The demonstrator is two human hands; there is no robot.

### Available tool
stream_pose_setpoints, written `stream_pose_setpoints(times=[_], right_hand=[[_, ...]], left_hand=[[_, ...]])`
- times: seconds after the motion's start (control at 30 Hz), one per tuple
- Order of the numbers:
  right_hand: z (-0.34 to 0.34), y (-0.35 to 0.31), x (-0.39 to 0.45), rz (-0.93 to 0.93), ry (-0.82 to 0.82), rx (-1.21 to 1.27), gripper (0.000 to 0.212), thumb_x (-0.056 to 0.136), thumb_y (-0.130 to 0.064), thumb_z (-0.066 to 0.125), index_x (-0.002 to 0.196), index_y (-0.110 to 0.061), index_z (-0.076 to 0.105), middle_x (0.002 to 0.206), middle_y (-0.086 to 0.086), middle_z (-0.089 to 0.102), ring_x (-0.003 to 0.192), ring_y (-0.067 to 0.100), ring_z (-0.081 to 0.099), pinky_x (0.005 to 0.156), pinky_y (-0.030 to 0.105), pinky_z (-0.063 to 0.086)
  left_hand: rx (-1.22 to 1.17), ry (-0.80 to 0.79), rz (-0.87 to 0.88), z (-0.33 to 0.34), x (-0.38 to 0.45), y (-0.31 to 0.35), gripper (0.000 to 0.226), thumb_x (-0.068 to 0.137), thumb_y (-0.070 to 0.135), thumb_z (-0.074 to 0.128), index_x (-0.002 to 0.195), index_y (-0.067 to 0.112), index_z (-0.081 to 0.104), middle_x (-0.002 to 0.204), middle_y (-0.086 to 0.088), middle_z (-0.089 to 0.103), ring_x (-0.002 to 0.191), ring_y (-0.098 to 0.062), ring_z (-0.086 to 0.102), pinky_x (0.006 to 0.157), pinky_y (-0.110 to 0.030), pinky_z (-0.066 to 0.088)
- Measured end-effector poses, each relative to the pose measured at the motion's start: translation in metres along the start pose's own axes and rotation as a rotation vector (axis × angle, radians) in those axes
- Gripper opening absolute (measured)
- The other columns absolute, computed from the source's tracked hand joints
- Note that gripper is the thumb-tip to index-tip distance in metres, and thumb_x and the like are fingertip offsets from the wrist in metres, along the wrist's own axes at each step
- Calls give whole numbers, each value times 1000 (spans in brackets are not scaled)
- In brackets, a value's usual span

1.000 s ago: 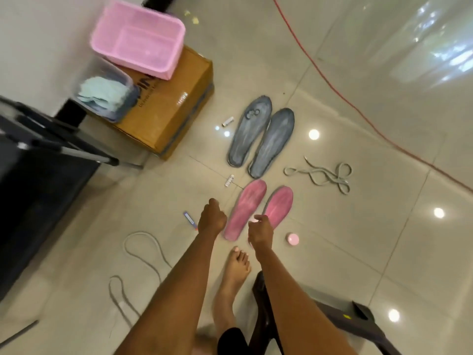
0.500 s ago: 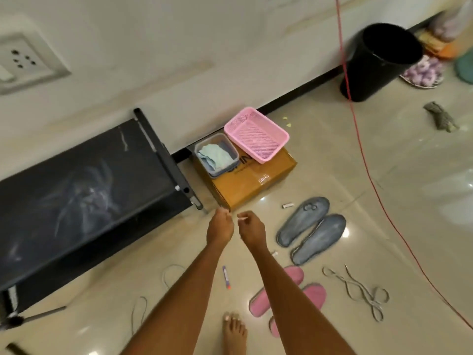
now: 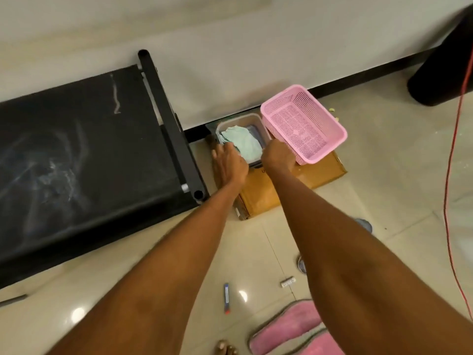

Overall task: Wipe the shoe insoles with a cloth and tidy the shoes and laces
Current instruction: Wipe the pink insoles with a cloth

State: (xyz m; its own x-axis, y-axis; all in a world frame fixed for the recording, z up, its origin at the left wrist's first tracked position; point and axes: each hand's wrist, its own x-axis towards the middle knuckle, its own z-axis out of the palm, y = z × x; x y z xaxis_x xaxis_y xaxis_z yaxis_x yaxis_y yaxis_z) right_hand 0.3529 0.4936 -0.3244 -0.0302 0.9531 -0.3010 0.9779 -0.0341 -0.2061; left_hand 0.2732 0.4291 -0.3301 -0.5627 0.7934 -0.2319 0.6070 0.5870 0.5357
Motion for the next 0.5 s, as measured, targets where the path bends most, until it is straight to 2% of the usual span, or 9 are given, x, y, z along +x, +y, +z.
stream_pose_setpoints(times=[0.13, 0.27, 0.4, 0.47, 0.5], right_hand=[[-4, -9, 24, -158, -10, -378, 20, 94, -22, 54, 108, -10, 61, 107, 7, 66, 99, 24, 63, 69, 29, 39], [1, -16, 35, -201, -41, -513, 31, 91, -25, 56, 121, -18, 52, 99, 5, 63, 97, 21, 61, 71, 29, 37], [2, -14, 39, -254, -15, -492, 36, 91, -19, 53, 127, -20, 48, 101, 6, 64, 96, 24, 61, 84, 33, 39], [-1, -14, 41, -283, -20, -323, 33, 88, -26, 56, 120, -17, 54, 100, 8, 65, 96, 27, 60, 86, 35, 41], [-5, -14, 38, -280, -42, -161, 31, 86, -29, 57, 113, -12, 59, 96, 10, 65, 95, 28, 60, 84, 35, 43]], left_hand=[[136, 22, 9, 9, 10, -2, 47, 89, 19, 60, 132, 10, 43, 138, -12, 41, 123, -25, 40, 100, -31, 41], [209, 58, 49, 14, 14, -3, 47, 91, 22, 57, 133, 10, 40, 141, -11, 37, 125, -25, 39, 99, -30, 38], [234, 64, 71, 15, 10, -3, 47, 92, 23, 53, 135, 9, 39, 142, -12, 37, 125, -26, 39, 100, -32, 37], [235, 66, 68, 13, 8, -1, 46, 92, 23, 53, 134, 10, 40, 142, -11, 37, 125, -25, 39, 100, -33, 37], [230, 64, 69, 11, 8, -1, 47, 92, 23, 54, 134, 11, 39, 142, -11, 38, 125, -25, 39, 100, -32, 36]])
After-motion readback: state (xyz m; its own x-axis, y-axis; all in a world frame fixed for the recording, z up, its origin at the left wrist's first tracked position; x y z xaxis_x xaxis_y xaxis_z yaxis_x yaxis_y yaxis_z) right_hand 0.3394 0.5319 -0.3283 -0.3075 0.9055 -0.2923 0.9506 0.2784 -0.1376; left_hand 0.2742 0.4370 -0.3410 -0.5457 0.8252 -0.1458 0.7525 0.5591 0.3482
